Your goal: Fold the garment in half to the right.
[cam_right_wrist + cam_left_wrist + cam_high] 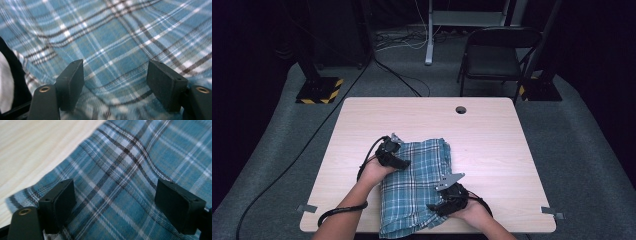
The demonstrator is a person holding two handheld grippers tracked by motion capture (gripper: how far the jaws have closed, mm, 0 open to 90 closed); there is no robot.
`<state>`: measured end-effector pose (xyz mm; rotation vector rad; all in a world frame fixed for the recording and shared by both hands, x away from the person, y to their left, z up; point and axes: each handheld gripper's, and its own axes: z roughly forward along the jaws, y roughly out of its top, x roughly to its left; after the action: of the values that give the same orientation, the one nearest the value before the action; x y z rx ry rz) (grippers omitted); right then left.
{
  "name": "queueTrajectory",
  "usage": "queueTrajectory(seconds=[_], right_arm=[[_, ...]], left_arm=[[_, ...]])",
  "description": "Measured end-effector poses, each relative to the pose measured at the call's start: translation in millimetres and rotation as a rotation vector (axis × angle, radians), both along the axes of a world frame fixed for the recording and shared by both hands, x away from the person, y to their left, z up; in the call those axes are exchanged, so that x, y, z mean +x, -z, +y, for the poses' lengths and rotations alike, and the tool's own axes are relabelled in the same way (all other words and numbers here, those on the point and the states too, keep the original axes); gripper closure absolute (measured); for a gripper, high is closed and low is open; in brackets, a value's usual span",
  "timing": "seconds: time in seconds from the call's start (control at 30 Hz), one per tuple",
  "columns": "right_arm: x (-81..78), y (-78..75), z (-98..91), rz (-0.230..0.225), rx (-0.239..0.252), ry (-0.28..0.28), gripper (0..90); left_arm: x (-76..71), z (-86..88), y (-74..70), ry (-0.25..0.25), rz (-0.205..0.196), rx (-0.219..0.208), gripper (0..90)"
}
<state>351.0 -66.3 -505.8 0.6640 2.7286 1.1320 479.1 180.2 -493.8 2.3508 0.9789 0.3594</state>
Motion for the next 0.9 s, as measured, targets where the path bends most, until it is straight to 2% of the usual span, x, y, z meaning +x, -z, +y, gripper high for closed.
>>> queueTrajectory(seconds=[0.03, 0.1, 0.23, 0.33, 0.4, 0.5, 0.57, 0.6, 0.63, 0.73, 0.8, 0.83, 0.9], right_arm=[[-0.6, 3.4, -1.2, 0.008, 0.003, 0.004, 29.0], [-0.5, 9.8, -3.7, 0.026, 0.013, 0.014, 29.0], [-4.6, 16.3, -9.4, 0.012, 0.049, 0.043, 29.1], [-9.5, 16.7, -11.0, -0.007, 0.042, 0.077, 28.9], [-12.5, 17.6, -11.8, -0.014, 0.047, 0.108, 28.8], [-15.7, 19.0, -14.2, -0.022, 0.061, 0.139, 28.3], [-15.8, 17.1, -18.1, 0.021, 0.092, 0.149, 25.3], [-16.3, 9.1, -23.6, 0.051, 0.110, 0.153, 23.7], [-16.3, 9.1, -23.6, 0.051, 0.110, 0.153, 23.7], [-19.1, -7.8, -29.1, -0.017, 0.109, 0.158, 23.0], [-16.9, -17.1, -28.3, -0.054, 0.097, 0.145, 22.5], [-11.4, -22.7, -24.8, -0.069, 0.073, 0.139, 22.3], [-7.9, -24.7, -22.1, -0.077, 0.056, 0.134, 22.3]], left_arm=[[0.6, -3.0, 3.8, 0.011, 0.001, 0.018, 15.8], [1.9, -8.5, 10.3, 0.025, -0.003, 0.028, 14.8], [8.4, -13.6, 14.8, 0.031, 0.011, -0.017, 13.7], [14.7, -19.9, 15.9, 0.057, 0.012, -0.028, 13.2], [18.3, -25.7, 16.1, 0.069, 0.000, -0.027, 12.8], [17.9, -33.3, 12.3, 0.083, -0.040, 0.007, 11.7], [12.6, -34.4, 6.0, 0.100, -0.050, 0.012, 13.3], [8.3, -32.7, 1.5, 0.117, -0.054, -0.002, 13.3], [2.9, -30.2, -3.0, 0.133, -0.055, -0.030, 13.3], [-16.8, -19.6, -15.0, 0.169, -0.042, -0.099, 12.8], [-29.7, -12.8, -18.8, 0.180, -0.032, -0.129, 12.8], [-35.5, -10.4, -19.1, 0.187, -0.025, -0.133, 12.9], [-46.2, -5.8, -17.9, 0.198, -0.024, -0.133, 12.9]])
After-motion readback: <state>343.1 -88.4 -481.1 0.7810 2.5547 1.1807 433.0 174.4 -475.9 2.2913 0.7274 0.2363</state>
